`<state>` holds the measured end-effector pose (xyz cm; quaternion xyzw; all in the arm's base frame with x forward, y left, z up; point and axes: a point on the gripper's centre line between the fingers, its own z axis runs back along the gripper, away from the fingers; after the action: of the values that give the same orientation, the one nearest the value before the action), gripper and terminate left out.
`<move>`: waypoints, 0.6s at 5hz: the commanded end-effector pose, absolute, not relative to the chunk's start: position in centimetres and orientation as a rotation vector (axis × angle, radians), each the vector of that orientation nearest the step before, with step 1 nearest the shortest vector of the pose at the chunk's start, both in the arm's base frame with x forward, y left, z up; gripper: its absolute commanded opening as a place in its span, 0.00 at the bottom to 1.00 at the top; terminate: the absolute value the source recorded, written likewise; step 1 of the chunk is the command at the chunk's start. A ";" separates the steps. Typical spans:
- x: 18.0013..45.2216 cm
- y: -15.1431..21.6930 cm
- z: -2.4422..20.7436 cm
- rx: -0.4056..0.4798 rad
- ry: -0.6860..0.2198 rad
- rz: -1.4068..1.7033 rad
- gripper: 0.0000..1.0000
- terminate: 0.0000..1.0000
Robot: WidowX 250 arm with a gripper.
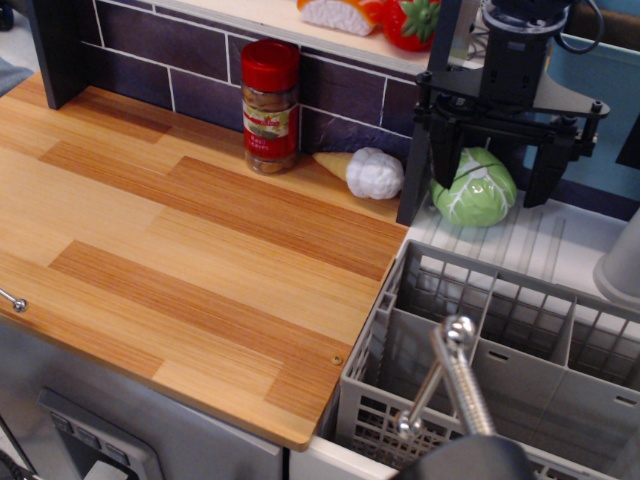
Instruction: Move drying rack out of sink
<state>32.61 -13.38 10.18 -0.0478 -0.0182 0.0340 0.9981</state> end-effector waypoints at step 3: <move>31.7 -14.6 6.6 -0.101 -0.006 0.060 1.00 0.00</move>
<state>31.20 -14.47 4.73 -0.0414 0.0140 0.0288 0.9986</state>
